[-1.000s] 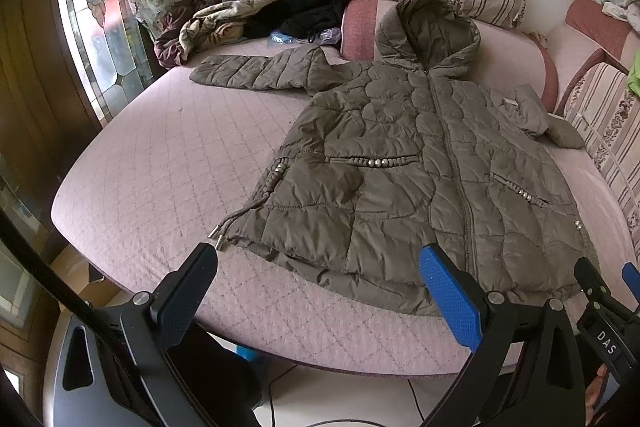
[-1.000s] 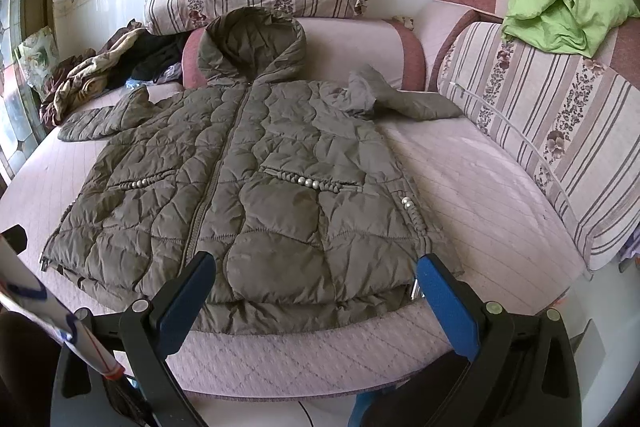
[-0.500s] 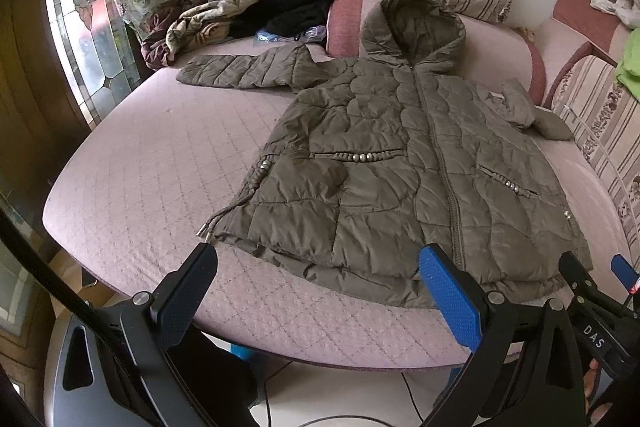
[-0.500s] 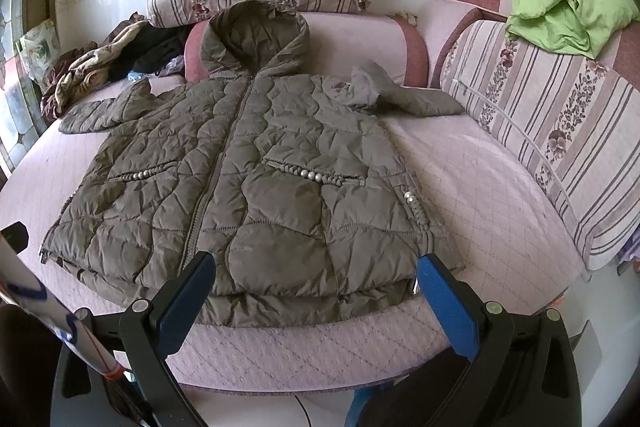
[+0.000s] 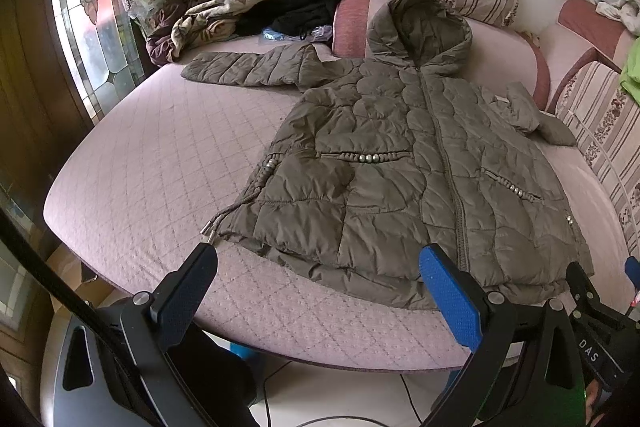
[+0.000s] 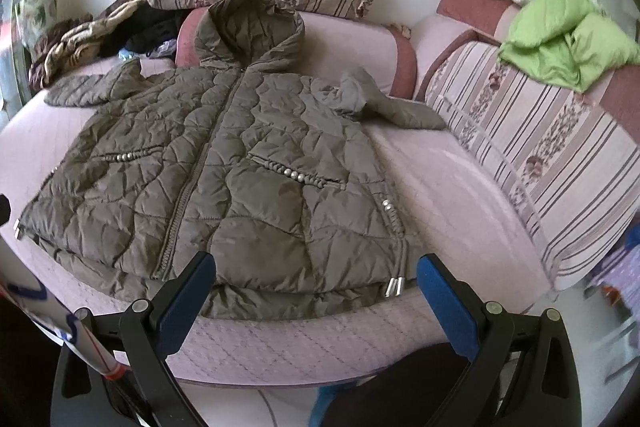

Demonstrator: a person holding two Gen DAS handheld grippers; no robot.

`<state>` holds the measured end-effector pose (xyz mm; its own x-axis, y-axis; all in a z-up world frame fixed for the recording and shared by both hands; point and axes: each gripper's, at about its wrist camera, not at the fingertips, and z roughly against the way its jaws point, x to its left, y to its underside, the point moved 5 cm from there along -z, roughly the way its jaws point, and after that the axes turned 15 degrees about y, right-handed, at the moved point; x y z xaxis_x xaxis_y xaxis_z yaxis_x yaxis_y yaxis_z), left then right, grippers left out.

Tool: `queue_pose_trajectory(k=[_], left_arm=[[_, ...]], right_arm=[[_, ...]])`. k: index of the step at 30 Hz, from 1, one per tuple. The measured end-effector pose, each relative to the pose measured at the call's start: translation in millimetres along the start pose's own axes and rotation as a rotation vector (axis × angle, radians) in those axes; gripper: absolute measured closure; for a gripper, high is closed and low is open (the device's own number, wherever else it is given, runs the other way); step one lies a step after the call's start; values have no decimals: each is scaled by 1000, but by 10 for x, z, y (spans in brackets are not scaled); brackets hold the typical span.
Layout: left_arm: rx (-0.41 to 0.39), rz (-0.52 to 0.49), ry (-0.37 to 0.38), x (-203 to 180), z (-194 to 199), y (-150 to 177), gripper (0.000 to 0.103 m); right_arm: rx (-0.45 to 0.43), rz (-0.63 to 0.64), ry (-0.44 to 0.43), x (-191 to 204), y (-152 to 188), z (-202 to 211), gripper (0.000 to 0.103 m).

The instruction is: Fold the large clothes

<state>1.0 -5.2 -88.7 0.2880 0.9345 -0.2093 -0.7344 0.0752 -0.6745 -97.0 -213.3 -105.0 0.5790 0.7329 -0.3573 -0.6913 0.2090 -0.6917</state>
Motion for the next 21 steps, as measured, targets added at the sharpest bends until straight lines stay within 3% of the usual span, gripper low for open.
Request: queue_pose_trajectory(k=[21], left_arm=[[26, -16, -18, -41, -104, 61, 2]], right_arm=[[15, 41, 96, -49, 56, -123, 1]])
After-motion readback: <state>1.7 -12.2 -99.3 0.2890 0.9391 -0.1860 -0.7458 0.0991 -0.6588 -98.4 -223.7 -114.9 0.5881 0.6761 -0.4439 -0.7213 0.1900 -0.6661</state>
